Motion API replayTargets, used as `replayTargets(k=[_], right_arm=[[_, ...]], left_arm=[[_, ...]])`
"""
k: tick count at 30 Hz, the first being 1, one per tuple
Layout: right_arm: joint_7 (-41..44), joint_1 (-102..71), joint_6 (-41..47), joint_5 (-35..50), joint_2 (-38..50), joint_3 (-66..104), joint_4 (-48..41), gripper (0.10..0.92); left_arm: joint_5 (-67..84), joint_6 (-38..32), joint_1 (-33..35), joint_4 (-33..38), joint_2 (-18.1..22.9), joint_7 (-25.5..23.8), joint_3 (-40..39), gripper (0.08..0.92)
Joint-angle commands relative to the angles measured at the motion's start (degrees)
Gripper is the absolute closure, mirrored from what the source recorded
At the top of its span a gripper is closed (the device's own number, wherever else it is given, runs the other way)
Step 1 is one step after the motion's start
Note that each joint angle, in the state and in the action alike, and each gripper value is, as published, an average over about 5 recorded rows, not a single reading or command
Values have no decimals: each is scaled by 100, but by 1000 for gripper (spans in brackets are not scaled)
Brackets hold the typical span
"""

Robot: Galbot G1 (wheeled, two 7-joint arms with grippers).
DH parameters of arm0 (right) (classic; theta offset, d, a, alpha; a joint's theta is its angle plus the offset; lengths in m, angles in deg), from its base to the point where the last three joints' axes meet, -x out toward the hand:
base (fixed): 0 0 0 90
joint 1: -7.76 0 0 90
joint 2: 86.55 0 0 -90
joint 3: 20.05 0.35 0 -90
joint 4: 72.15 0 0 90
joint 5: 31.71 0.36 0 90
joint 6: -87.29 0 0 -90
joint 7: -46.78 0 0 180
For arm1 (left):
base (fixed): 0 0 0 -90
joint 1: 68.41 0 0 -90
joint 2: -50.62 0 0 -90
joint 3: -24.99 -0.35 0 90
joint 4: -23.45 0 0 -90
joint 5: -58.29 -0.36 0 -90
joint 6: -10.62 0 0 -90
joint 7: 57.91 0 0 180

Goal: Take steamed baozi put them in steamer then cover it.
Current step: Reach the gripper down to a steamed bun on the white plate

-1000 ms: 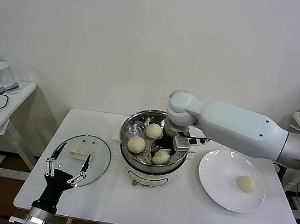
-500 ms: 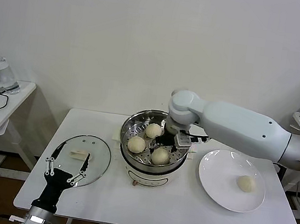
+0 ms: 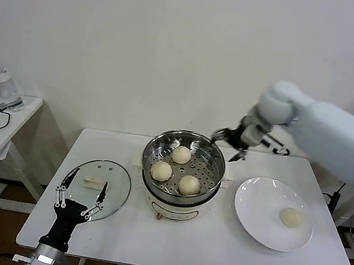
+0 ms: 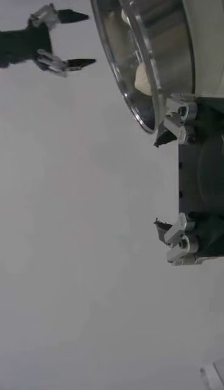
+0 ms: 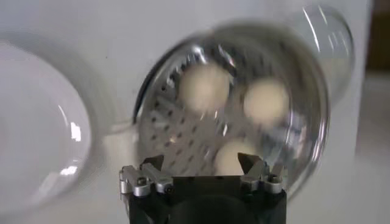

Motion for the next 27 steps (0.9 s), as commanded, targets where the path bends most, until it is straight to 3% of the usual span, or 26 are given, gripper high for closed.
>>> replayTargets(k=[1,12,27], right_arm=[[142,-546,2010,1317,1244,283,-1585,203],[58,-2395,1809,736,1285,1000,-2176,203],[-79,-2859,1740,506,826,1279,-2402,203]], left_arm=[[-8,9,-12,-19,-13,-2,-31,177],[-13,55,22,3,-16,1,-7,177],[-30,40,62,-26,3,25,-13,177]])
